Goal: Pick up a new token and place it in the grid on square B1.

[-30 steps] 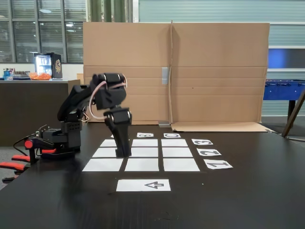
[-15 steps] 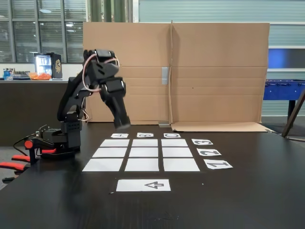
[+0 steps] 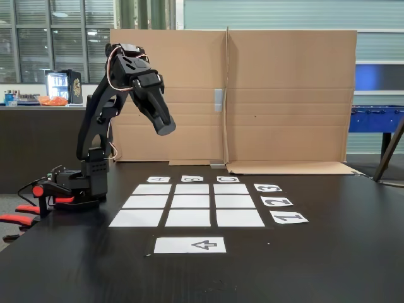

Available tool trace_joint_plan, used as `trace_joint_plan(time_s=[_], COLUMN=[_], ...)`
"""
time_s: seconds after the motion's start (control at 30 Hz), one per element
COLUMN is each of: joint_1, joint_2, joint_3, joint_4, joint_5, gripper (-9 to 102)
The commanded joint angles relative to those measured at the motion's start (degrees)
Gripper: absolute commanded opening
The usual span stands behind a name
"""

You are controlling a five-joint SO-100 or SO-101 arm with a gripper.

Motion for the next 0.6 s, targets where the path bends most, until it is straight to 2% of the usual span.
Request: trace_joint_plan(time_s=[0.0, 0.3, 0.57], joint_1=[-1.67, -9.05, -17.58], joint_2=[6.24, 13.54, 10.63], joint_3=[4.22, 21.09, 31.73], joint_4=[0.18, 0.09, -0.26], joint_5=[0.18, 0.35, 0.44], gripper=[10, 10, 10])
